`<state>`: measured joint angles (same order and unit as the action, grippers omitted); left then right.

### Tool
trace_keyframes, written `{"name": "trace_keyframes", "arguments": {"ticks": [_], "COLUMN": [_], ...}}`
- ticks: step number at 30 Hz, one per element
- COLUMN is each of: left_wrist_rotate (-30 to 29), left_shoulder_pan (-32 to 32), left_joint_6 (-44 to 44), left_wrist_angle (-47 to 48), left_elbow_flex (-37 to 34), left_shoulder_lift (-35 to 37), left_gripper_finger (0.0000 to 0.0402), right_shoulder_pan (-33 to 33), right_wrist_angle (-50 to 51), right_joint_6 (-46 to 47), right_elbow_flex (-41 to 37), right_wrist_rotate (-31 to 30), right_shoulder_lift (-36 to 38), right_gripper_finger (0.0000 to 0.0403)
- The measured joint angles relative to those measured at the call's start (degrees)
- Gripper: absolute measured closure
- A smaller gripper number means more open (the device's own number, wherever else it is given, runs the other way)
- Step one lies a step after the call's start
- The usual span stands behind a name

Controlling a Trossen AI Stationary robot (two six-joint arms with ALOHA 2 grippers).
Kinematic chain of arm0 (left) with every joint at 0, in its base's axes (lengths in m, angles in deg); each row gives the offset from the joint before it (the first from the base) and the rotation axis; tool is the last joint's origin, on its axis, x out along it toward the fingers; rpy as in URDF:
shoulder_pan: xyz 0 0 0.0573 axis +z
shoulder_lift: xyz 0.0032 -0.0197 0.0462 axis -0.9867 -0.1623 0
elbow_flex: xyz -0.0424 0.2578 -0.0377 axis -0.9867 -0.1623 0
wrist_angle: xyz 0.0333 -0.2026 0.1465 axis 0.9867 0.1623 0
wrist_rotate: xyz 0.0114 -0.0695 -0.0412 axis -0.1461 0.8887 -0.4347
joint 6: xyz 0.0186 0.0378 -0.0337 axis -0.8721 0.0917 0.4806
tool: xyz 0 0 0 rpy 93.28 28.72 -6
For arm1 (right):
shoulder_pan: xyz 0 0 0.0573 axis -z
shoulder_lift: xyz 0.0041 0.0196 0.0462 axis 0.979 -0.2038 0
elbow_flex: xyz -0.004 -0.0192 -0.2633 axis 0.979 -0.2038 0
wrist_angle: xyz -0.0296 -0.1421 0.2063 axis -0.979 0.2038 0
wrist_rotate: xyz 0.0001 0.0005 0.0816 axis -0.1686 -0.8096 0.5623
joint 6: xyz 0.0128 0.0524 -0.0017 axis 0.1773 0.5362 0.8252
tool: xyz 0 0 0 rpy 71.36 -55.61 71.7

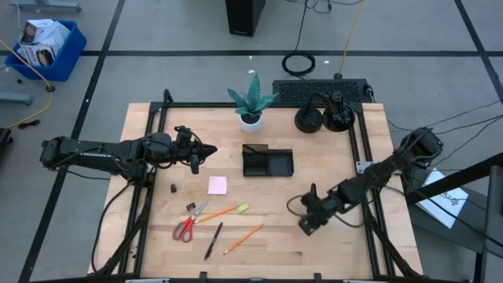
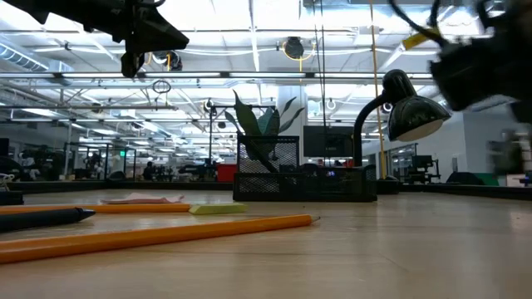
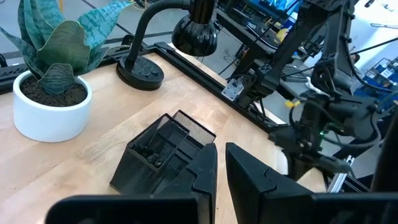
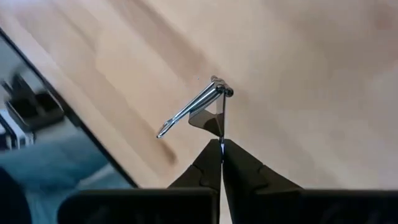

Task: Pick and place office supplies into organizer
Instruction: Put the black binder clip into the black desk organizer

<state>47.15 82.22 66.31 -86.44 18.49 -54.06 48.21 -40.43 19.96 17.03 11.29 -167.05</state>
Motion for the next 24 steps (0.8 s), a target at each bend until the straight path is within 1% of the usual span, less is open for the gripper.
{"name": "trace_keyframes", "arguments": {"ticks": [4, 8, 12, 16, 21, 24], "left_wrist_rotate": [0.03, 0.05, 0.04, 0.03, -0.26, -0.39], "left_shoulder_pan": [0.01, 0.0, 0.02, 0.02, 0.02, 0.02], "left_joint_6": [0.75, 2.89, 5.4, 5.62, 5.42, 5.44], "left_wrist_angle": [0.04, 0.04, 0.0, 0.03, 0.18, 0.28], "left_elbow_flex": [0.0, 0.0, 0.0, 0.0, 0.0, 0.0], "left_shoulder_lift": [-0.01, 0.02, 0.01, 0.0, 0.0, -0.01], "left_gripper_finger": [0.0364, 0.0364, 0.0364, 0.0364, 0.0364, 0.0364], "right_shoulder_pan": [5.36, 11.01, 15.77, 19.88, 23.68, 25.33], "right_wrist_angle": [-1.74, -6.19, -13.3, -20.02, -23.83, -25.31], "right_joint_6": [-5.62, -10.16, -11.44, -13.44, -14.54, -12.45], "right_elbow_flex": [0.02, 0.04, 0.06, 0.08, 0.11, 1.15], "right_wrist_rotate": [-2.86, -5.73, -9.59, -13.48, -15.64, -15.51], "right_shoulder_lift": [-0.07, -0.45, -0.42, -0.38, -0.41, -1.84], "right_gripper_finger": [0.0402, 0.0402, 0.0402, 0.0402, 0.0402, 0.0402]}}
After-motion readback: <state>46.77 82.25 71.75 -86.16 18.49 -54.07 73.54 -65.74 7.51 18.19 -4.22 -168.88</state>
